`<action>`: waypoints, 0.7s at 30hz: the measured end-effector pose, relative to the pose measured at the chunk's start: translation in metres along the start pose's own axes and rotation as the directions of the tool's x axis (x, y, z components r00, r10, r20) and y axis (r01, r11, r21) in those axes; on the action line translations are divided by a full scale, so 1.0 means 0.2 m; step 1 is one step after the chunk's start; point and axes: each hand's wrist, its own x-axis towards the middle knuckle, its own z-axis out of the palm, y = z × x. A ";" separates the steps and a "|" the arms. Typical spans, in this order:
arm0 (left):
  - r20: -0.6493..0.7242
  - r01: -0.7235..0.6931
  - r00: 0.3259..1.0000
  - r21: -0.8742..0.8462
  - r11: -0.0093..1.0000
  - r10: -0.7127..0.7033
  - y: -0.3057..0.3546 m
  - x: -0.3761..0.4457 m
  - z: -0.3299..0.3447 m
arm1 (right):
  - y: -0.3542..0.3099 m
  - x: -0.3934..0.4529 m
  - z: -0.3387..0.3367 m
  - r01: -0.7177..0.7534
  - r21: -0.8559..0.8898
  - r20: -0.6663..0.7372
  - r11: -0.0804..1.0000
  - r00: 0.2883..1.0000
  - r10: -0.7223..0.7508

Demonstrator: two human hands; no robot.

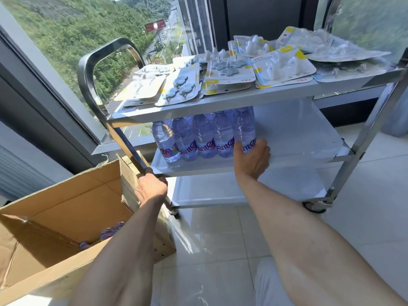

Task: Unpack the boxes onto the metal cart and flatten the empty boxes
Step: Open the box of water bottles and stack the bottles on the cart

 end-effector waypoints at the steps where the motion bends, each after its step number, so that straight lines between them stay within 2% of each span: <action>1: -0.039 0.018 0.999 0.018 1.000 -0.018 -0.04 0.02 -0.04 | 0.00 -0.09 0.02 0.055 0.029 0.031 0.998 0.998 -0.056; 3: -0.095 0.054 0.994 0.005 0.999 -0.053 -0.18 0.05 -0.12 | -0.06 -0.30 0.09 0.250 0.082 0.207 0.965 0.943 -0.262; 4: -0.123 0.058 0.991 -0.020 0.998 -0.060 -0.26 0.08 -0.17 | -0.11 -0.42 0.14 0.353 0.114 0.305 0.929 0.877 -0.370; 6: -0.180 0.000 0.984 -0.086 0.996 -0.015 -0.41 0.10 -0.24 | -0.23 -0.67 0.23 0.534 0.196 0.437 0.822 0.703 -0.561; 8: -0.261 -0.054 0.965 -0.184 0.981 0.005 -0.54 0.13 -0.33 | -0.37 -0.94 0.34 0.653 0.308 0.477 0.692 0.523 -0.706; 10: -0.332 -0.005 0.938 -0.306 0.952 -0.102 -0.68 0.20 -0.40 | -0.52 -1.19 0.46 0.703 0.399 0.475 0.589 0.392 -0.788; 13: -0.255 0.168 0.921 -0.423 0.891 -0.295 -0.97 0.38 -0.46 | -0.72 -1.47 0.64 0.673 0.468 0.523 0.573 0.312 -0.793; 14: -0.195 0.211 0.933 -0.389 0.897 -0.303 -1.09 0.45 -0.46 | -0.76 -1.55 0.71 0.664 0.471 0.556 0.580 0.287 -0.780; 16: -0.042 0.226 0.972 -0.125 0.966 -0.233 -1.30 0.57 -0.45 | -0.78 -1.65 0.82 0.656 0.475 0.601 0.586 0.245 -0.761; 18: 0.111 0.217 0.967 0.120 0.969 -0.231 -1.48 0.70 -0.40 | -0.75 -1.72 0.97 0.657 0.477 0.620 0.584 0.220 -0.753; 21: 0.287 0.235 0.910 0.234 0.943 -0.298 -1.66 0.87 -0.27 | -0.66 -1.73 1.19 0.697 0.384 0.668 0.606 0.243 -0.703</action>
